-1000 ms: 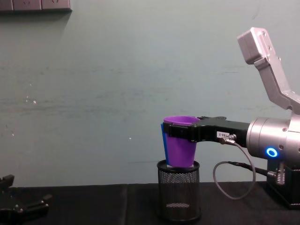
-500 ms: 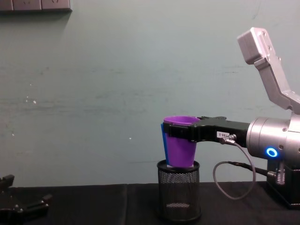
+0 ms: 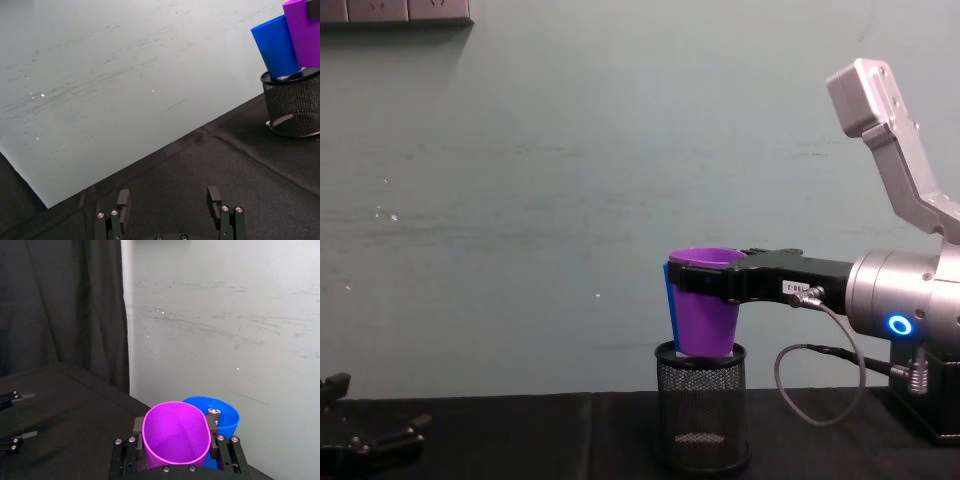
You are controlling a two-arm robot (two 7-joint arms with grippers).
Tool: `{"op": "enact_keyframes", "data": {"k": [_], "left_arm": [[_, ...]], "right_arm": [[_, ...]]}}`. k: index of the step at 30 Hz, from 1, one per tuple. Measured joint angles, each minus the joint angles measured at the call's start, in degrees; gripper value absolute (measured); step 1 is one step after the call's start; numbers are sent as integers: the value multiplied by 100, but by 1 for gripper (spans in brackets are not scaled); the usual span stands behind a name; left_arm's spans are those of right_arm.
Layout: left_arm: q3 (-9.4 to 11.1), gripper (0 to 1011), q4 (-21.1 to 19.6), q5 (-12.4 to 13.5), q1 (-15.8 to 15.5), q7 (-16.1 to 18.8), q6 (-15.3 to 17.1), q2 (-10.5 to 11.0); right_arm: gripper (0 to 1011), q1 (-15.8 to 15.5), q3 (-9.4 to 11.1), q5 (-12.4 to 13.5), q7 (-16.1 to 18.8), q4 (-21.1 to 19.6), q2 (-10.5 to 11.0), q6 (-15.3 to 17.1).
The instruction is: Pick up one cup with a gripper and tap it against the other cup.
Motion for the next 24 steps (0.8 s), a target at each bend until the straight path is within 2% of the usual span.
{"op": "enact_keyframes", "data": {"k": [24], "left_arm": [[0, 1000, 0, 0, 0, 0, 0, 0]], "right_arm": [[718, 0, 0, 0, 0, 0, 0, 0]]}}
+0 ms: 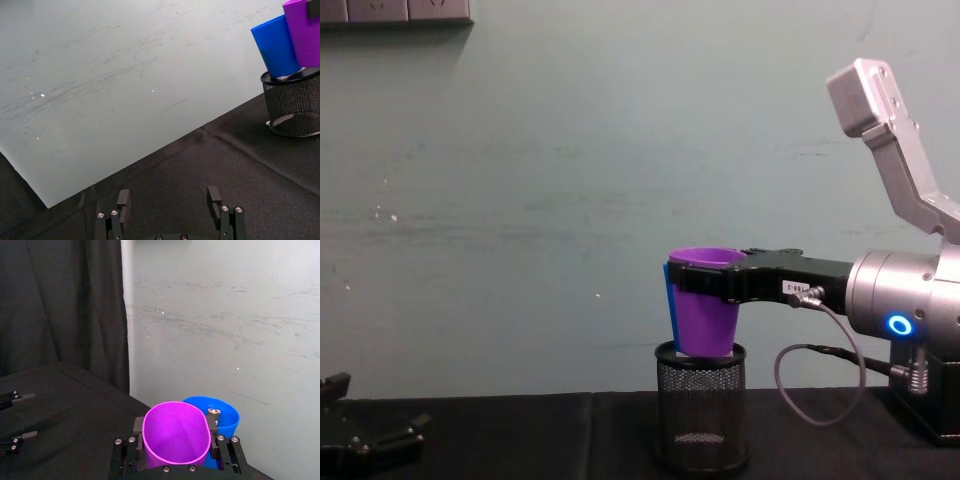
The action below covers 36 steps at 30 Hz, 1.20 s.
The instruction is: Pick up one cup with a gripper and tap it against the other cup.
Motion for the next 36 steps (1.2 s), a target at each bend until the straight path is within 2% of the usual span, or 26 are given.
{"op": "enact_keyframes", "data": {"k": [36], "left_arm": [[0, 1000, 0, 0, 0, 0, 0, 0]], "right_arm": [[718, 0, 0, 0, 0, 0, 0, 0]]}}
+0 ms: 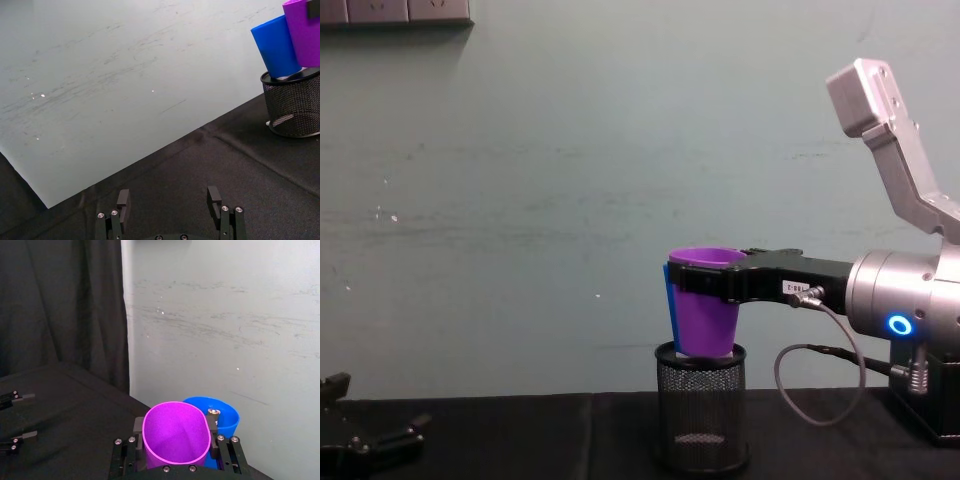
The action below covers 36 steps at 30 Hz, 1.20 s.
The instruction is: Pick up one cup with a gripper and tap it against the other cup.
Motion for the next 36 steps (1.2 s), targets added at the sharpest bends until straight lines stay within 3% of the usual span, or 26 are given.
{"op": "enact_keyframes", "data": {"k": [36], "left_arm": [[0, 1000, 0, 0, 0, 0, 0, 0]], "right_arm": [[718, 0, 0, 0, 0, 0, 0, 0]]}}
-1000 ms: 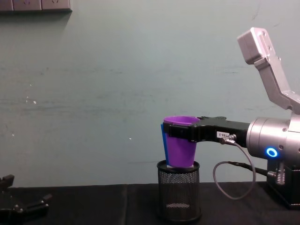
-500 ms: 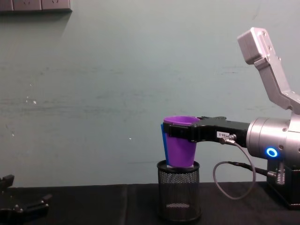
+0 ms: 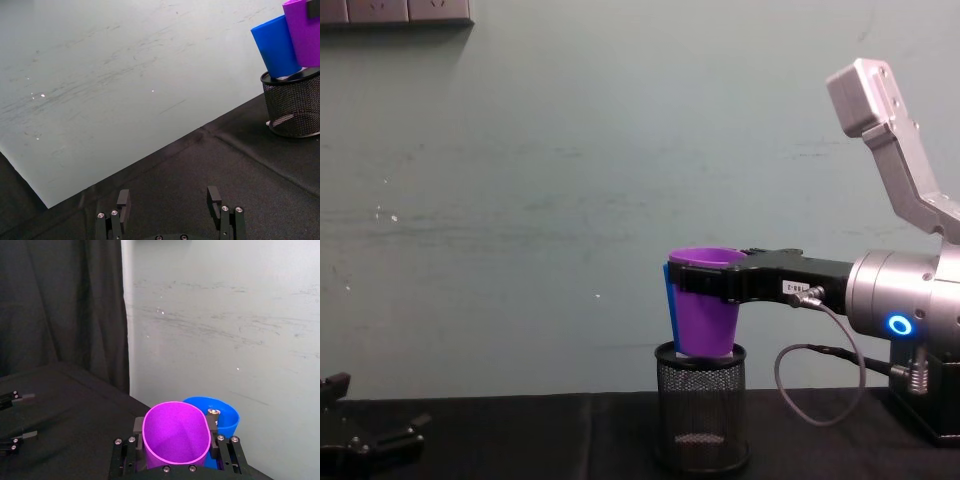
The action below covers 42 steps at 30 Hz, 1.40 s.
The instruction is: Pick up one cup with a gripper and tap it against the other cup.
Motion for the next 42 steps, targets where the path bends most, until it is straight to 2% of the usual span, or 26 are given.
{"op": "enact_keyframes", "data": {"k": [28, 37, 42], "left_arm": [[0, 1000, 0, 1, 0, 0, 0, 0], [0, 1000, 0, 0, 0, 0, 0, 0], [0, 1000, 0, 0, 0, 0, 0, 0]], "right_arm": [[718, -38, -47, -5, 47, -61, 26, -67], [718, -374, -149, -31, 19, -628, 141, -39], [718, -754, -265, -241, -126, -1180, 332, -53]]}}
